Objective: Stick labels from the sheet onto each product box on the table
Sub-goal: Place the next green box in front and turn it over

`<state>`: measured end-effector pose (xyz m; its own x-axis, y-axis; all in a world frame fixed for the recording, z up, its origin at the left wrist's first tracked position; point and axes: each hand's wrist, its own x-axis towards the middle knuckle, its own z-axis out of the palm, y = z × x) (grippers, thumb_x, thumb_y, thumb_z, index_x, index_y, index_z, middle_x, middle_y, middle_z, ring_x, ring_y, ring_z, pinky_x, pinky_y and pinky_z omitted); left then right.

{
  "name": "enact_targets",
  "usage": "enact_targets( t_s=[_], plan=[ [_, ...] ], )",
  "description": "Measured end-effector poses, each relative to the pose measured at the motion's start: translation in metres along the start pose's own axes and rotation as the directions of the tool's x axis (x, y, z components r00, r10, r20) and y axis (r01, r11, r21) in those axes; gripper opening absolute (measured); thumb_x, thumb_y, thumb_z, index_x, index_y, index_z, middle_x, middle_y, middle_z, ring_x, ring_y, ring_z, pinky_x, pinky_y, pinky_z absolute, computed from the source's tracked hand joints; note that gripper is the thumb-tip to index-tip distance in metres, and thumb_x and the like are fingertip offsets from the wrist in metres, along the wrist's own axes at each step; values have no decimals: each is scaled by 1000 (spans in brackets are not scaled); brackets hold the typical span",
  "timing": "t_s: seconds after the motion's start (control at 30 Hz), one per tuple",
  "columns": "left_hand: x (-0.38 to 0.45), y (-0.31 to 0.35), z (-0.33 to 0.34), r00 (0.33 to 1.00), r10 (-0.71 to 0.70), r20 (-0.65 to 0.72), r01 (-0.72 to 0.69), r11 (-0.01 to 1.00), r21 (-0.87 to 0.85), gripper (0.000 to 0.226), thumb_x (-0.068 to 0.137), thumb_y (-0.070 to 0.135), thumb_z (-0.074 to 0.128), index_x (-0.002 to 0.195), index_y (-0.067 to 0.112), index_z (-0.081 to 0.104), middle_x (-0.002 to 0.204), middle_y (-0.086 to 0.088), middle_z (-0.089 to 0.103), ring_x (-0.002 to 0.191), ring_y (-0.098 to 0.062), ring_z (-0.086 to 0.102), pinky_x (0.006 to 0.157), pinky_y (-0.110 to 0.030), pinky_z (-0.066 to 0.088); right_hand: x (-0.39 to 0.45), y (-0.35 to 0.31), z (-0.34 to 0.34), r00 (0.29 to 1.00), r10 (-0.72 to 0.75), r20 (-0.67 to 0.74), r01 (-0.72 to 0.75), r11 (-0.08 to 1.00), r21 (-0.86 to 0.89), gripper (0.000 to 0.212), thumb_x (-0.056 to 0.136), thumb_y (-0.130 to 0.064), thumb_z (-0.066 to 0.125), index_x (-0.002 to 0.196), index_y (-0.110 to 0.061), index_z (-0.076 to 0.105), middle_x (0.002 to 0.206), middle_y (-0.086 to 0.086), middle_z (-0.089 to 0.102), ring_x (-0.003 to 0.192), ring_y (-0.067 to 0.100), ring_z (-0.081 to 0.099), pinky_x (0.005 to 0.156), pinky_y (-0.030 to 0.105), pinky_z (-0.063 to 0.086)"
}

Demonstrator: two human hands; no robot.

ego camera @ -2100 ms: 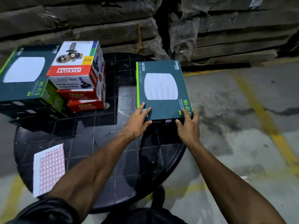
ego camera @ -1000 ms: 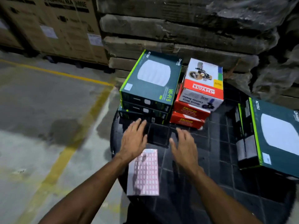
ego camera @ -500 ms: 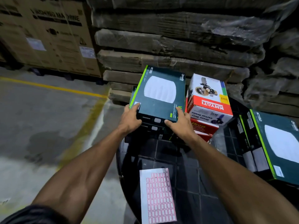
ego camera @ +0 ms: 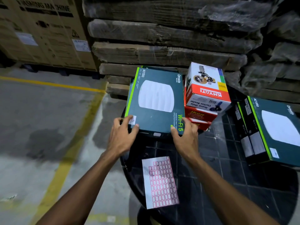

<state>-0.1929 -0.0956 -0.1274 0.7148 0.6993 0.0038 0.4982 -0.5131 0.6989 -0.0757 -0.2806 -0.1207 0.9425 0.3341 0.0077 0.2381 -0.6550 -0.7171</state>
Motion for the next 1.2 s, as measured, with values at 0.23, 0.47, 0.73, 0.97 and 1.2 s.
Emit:
enact_targets(
  t_s=[0.23,0.47,0.73,0.97,1.2],
  plan=[
    [64,15,1,974,-26,226,28,1000,-8,60,93,41,57,148,29,35,145,-18,36,130,-33,44,109,-36,34,60,-8,-2,952,97,289,-99,995,-6,81,88,-51,62,154,-31,20,148,13,33,134,31,39,110,40,35],
    [72,15,10,983,-32,181,42,998,-50,67,90,41,63,149,27,35,146,-13,37,134,-28,40,112,-35,31,75,-2,5,945,127,301,-161,983,91,88,82,-48,70,154,-31,21,150,6,38,133,27,42,111,42,38],
    [-13,9,29,992,-56,115,63,996,-55,69,87,37,68,148,29,37,154,-13,30,143,-26,29,114,-39,29,2,35,-18,964,66,259,-90,993,80,85,84,-42,70,154,-32,23,151,5,35,136,24,37,110,38,31],
    [-119,26,53,992,-108,66,109,994,-16,69,88,42,64,149,36,33,159,-4,21,145,-21,25,111,-40,32,-67,92,-51,962,-8,273,-27,992,122,84,84,-37,72,153,-28,26,149,6,37,134,20,40,107,30,33],
    [-212,60,101,987,-154,47,154,988,-9,68,90,39,63,150,36,31,159,-4,19,143,-23,29,111,-42,32,-114,161,-103,942,-19,334,-8,997,79,84,85,-38,71,154,-30,23,152,5,33,137,21,36,109,31,31]
  ],
)
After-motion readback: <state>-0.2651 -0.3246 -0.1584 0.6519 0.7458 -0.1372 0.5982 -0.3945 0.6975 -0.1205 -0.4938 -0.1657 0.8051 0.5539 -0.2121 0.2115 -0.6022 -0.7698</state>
